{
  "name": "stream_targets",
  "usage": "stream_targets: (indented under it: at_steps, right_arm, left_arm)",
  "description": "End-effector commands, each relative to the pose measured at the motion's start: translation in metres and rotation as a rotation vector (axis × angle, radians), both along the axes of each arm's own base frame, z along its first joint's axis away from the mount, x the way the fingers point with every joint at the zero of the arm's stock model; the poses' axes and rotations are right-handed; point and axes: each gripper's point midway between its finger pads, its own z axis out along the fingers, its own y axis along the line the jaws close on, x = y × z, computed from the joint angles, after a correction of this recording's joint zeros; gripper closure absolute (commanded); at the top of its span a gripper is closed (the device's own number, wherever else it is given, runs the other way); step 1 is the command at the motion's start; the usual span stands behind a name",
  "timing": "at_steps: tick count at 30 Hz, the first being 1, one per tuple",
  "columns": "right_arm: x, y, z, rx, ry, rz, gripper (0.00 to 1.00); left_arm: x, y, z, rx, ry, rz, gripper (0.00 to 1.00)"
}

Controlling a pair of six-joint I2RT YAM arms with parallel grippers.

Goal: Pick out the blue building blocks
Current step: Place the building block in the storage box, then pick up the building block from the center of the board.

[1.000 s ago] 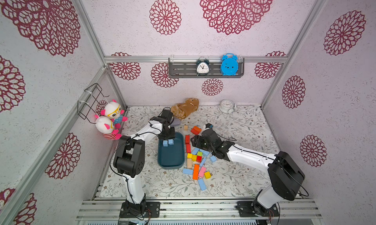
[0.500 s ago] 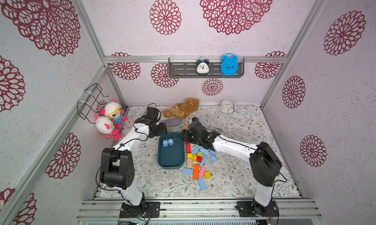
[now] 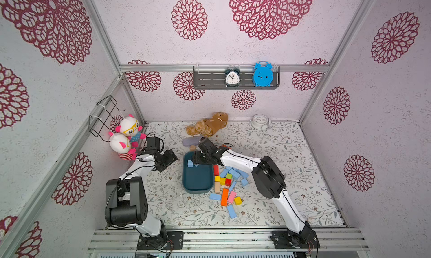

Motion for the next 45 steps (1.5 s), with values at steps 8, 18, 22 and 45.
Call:
stream_targets:
  at_steps: [8, 18, 22, 45]
  right_arm:
    - [0.001, 0.018, 0.012, 0.069, 0.034, 0.018, 0.35]
    - [-0.005, 0.023, 0.027, 0.115, 0.057, 0.005, 0.35]
    - [-0.007, 0.014, 0.037, 0.100, 0.031, -0.020, 0.33]
    - [-0.054, -0.197, 0.068, -0.295, -0.040, -0.185, 0.33]
  left_arm:
    - [0.010, -0.013, 0.010, -0.096, -0.051, -0.003, 0.25]
    - [0.009, -0.016, 0.011, -0.110, -0.059, -0.007, 0.25]
    - [0.009, -0.018, 0.014, -0.112, -0.075, -0.011, 0.26]
    - [-0.001, -0.121, 0.067, -0.164, -0.325, -0.401, 0.26]
